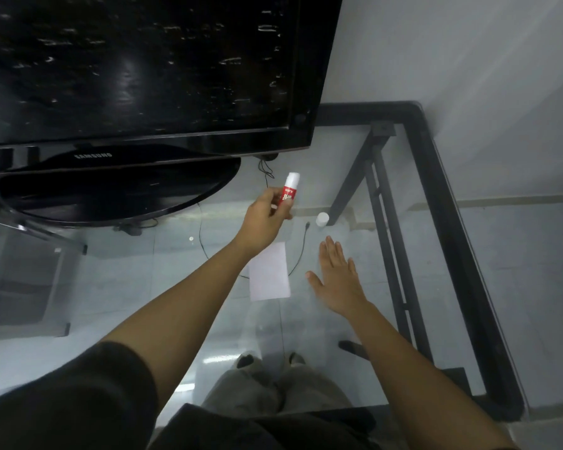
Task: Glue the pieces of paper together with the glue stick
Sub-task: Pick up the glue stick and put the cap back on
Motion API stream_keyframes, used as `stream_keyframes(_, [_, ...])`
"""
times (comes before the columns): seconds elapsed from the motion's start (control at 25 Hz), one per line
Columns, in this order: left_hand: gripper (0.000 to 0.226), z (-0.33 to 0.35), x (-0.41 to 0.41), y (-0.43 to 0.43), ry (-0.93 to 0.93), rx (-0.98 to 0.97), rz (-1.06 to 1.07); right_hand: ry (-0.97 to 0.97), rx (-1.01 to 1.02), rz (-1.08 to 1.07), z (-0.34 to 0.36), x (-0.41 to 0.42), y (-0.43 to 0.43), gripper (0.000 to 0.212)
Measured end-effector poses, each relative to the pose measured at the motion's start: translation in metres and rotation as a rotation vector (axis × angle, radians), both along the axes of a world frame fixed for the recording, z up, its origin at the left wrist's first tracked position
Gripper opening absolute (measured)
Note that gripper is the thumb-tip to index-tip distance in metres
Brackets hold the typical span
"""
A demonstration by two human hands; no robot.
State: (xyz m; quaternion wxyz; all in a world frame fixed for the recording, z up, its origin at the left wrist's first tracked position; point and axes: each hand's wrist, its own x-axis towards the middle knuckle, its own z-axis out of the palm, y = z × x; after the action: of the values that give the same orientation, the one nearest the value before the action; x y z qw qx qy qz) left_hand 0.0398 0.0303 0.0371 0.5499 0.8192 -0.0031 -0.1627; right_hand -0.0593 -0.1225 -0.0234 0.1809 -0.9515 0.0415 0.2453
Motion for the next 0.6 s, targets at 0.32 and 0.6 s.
stream_keyframes(0.32, [0.02, 0.05, -0.036, 0.044, -0.206, -0.077, 0.199, -0.256, 0.746, -0.494, 0.115, 0.044, 0.044, 0.034])
stream_keyframes(0.6, [0.02, 0.09, -0.051, 0.045, -0.327, -0.185, 0.172, -0.324, 1.007, -0.577, 0.171, 0.043, 0.073, 0.023])
